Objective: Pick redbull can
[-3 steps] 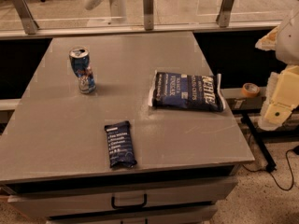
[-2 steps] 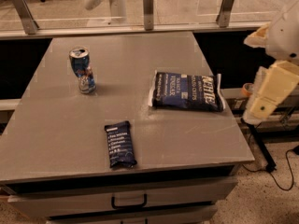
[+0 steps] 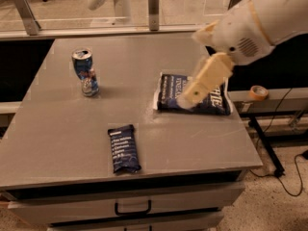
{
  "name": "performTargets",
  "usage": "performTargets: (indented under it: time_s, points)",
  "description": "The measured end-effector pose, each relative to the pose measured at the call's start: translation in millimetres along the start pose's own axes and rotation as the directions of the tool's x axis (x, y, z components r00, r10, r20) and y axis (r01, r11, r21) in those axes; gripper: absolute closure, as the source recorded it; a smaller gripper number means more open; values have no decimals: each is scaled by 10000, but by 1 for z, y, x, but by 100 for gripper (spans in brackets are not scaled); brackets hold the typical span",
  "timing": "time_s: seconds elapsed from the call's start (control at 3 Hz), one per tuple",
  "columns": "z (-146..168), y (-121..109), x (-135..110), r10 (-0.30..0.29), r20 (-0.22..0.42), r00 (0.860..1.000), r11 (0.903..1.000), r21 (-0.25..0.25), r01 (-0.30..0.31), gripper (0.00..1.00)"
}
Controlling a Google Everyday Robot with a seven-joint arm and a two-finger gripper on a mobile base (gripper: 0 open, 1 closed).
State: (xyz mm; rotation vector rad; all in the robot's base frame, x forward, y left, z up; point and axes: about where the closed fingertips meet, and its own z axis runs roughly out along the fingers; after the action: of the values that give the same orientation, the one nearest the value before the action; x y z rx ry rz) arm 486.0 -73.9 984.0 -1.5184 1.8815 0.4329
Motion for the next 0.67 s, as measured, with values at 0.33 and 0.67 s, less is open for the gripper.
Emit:
performTargets:
  time_s: [0.33,0.67]
  points:
    - [45,5,-50,-263,891,9957,9990,-339,294,0]
    - [54,9,-65,-538,963,9939,9973,-453,584,0]
